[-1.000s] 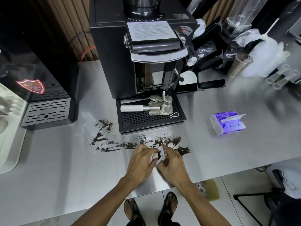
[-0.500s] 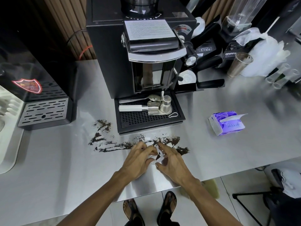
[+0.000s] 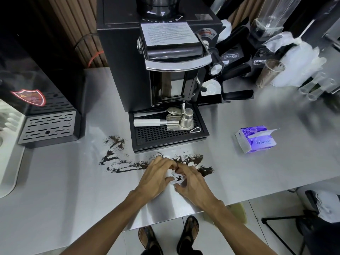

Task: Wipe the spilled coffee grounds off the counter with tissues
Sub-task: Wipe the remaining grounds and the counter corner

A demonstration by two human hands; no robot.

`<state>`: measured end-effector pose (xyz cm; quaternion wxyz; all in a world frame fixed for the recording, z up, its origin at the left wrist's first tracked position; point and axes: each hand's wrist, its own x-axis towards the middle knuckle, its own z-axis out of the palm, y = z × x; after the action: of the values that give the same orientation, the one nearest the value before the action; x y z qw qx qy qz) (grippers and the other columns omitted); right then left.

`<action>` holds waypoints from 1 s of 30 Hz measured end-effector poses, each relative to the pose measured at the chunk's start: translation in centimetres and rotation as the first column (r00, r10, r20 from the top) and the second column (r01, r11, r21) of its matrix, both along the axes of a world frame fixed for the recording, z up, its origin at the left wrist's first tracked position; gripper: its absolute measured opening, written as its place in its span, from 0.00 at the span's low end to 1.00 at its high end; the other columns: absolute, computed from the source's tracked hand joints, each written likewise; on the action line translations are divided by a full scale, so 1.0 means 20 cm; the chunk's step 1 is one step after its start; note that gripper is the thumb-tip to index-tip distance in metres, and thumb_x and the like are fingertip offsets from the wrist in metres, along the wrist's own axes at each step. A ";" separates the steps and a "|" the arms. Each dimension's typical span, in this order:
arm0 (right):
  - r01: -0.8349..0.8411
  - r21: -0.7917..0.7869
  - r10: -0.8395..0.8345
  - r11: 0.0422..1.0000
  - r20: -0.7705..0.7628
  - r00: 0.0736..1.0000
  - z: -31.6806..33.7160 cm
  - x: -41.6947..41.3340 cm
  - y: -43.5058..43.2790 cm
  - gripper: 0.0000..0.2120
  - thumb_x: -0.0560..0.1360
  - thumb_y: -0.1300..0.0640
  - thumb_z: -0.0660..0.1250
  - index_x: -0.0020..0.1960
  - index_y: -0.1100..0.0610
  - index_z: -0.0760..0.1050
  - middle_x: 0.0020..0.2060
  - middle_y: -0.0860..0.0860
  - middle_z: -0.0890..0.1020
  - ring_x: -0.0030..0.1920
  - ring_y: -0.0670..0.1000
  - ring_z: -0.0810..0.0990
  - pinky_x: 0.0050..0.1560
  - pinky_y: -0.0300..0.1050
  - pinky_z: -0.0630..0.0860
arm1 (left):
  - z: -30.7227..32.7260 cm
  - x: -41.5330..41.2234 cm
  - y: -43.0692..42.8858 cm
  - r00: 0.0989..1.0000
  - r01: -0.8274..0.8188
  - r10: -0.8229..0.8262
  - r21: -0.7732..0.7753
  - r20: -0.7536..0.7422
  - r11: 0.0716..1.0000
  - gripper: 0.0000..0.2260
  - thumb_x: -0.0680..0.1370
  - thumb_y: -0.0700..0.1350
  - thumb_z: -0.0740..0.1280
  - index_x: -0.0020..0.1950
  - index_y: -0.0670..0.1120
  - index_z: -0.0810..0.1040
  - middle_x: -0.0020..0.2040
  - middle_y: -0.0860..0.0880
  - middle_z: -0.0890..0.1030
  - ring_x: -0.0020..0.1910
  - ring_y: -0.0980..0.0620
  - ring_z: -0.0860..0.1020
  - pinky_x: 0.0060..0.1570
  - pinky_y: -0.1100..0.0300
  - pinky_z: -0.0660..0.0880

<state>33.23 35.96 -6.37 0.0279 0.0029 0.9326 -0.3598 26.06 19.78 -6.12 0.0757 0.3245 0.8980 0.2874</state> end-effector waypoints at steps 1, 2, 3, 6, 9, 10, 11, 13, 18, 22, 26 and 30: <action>0.002 0.001 -0.002 1.000 -0.002 1.000 0.00 0.00 0.00 0.28 0.69 0.58 0.73 0.67 0.51 0.68 0.53 0.45 0.80 0.51 0.45 0.71 0.51 0.38 0.72 | 0.00 0.00 0.00 0.999 -0.023 0.023 -0.007 0.028 1.000 0.20 0.70 0.48 0.76 0.60 0.51 0.76 0.51 0.54 0.75 0.51 0.54 0.69 0.55 0.57 0.70; 0.005 0.001 -0.005 1.000 -0.002 1.000 0.00 0.00 0.00 0.28 0.69 0.57 0.72 0.67 0.51 0.68 0.53 0.45 0.80 0.51 0.45 0.71 0.51 0.39 0.72 | 0.00 0.00 -0.01 0.998 -0.038 0.039 -0.014 0.058 0.999 0.21 0.71 0.49 0.76 0.61 0.52 0.75 0.51 0.54 0.73 0.52 0.54 0.69 0.55 0.58 0.70; 0.010 -0.002 -0.010 1.000 0.001 1.000 0.00 0.00 0.00 0.28 0.69 0.57 0.72 0.67 0.50 0.67 0.53 0.45 0.80 0.51 0.45 0.71 0.52 0.39 0.72 | 0.00 0.00 -0.01 0.996 -0.039 0.040 -0.019 0.079 0.999 0.21 0.72 0.49 0.75 0.63 0.54 0.73 0.51 0.54 0.71 0.53 0.54 0.70 0.56 0.58 0.70; 0.015 -0.010 -0.015 1.000 0.007 1.000 0.01 0.00 0.00 0.29 0.70 0.58 0.72 0.68 0.50 0.66 0.53 0.45 0.79 0.52 0.46 0.72 0.52 0.40 0.73 | -0.03 0.01 -0.04 0.995 0.009 -0.006 -0.031 0.095 0.999 0.20 0.74 0.53 0.70 0.63 0.58 0.69 0.54 0.55 0.73 0.55 0.54 0.69 0.58 0.56 0.70; 0.026 -0.016 -0.025 1.000 0.017 1.000 0.01 0.01 -0.01 0.29 0.70 0.57 0.72 0.69 0.50 0.66 0.54 0.45 0.80 0.53 0.47 0.72 0.52 0.41 0.73 | -0.02 0.01 -0.06 0.995 0.033 -0.028 -0.048 0.097 0.998 0.21 0.73 0.57 0.65 0.65 0.59 0.68 0.54 0.57 0.74 0.56 0.55 0.68 0.60 0.57 0.68; 0.031 -0.017 -0.030 0.999 0.019 0.999 0.01 0.01 -0.01 0.29 0.70 0.57 0.72 0.69 0.50 0.66 0.53 0.45 0.80 0.53 0.47 0.73 0.52 0.40 0.73 | -0.02 0.01 -0.06 0.995 0.045 -0.040 -0.050 0.089 0.998 0.22 0.72 0.57 0.65 0.65 0.57 0.69 0.54 0.58 0.74 0.56 0.55 0.68 0.61 0.58 0.68; 0.037 -0.020 -0.036 0.999 0.020 0.999 0.01 0.01 -0.01 0.29 0.70 0.57 0.71 0.68 0.49 0.66 0.53 0.45 0.80 0.53 0.47 0.73 0.52 0.40 0.73 | -0.01 0.01 -0.07 0.995 0.061 -0.057 -0.047 0.081 0.997 0.23 0.72 0.56 0.66 0.66 0.56 0.69 0.54 0.58 0.76 0.56 0.55 0.68 0.61 0.59 0.67; 0.047 -0.022 -0.046 0.999 0.018 0.999 0.01 0.01 -0.01 0.29 0.70 0.58 0.72 0.68 0.50 0.67 0.52 0.45 0.80 0.53 0.46 0.73 0.51 0.41 0.74 | 0.00 0.00 -0.07 0.993 0.092 -0.089 -0.037 0.081 0.995 0.24 0.71 0.56 0.67 0.67 0.55 0.70 0.54 0.61 0.78 0.56 0.56 0.68 0.60 0.59 0.66; 0.062 -0.021 -0.062 0.998 0.021 0.998 0.01 0.02 -0.02 0.28 0.71 0.58 0.72 0.68 0.50 0.67 0.52 0.45 0.81 0.51 0.47 0.74 0.51 0.44 0.75 | -0.02 -0.02 -0.08 0.991 0.108 -0.106 -0.027 0.087 0.994 0.26 0.71 0.59 0.73 0.66 0.57 0.70 0.53 0.63 0.81 0.55 0.57 0.68 0.58 0.56 0.67; 0.078 -0.027 -0.077 0.997 0.027 0.997 0.02 0.02 -0.03 0.29 0.72 0.58 0.73 0.69 0.49 0.65 0.53 0.44 0.81 0.50 0.46 0.76 0.53 0.45 0.76 | -0.02 -0.02 -0.08 0.991 0.094 -0.094 0.009 0.092 0.996 0.24 0.71 0.57 0.73 0.65 0.56 0.71 0.51 0.63 0.82 0.55 0.57 0.68 0.58 0.56 0.68; 0.093 -0.060 -0.092 0.994 0.031 0.995 0.02 0.03 -0.02 0.31 0.71 0.56 0.74 0.69 0.46 0.65 0.54 0.44 0.81 0.49 0.44 0.78 0.54 0.43 0.77 | -0.02 -0.02 -0.08 0.991 0.095 -0.097 0.016 0.088 0.995 0.23 0.72 0.56 0.73 0.65 0.55 0.72 0.51 0.63 0.82 0.53 0.58 0.67 0.57 0.57 0.67; 0.127 -0.060 -0.127 0.990 0.001 0.992 0.03 0.04 -0.03 0.30 0.70 0.55 0.75 0.68 0.46 0.67 0.52 0.43 0.80 0.50 0.39 0.77 0.54 0.38 0.76 | -0.02 -0.01 -0.08 0.992 0.099 -0.101 0.030 0.081 0.995 0.20 0.73 0.54 0.72 0.63 0.57 0.72 0.50 0.63 0.81 0.52 0.59 0.66 0.54 0.59 0.66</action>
<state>34.12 35.45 -5.82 0.0035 0.0610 0.9194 -0.3886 25.89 18.22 -6.43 0.1226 0.3580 0.8729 0.3079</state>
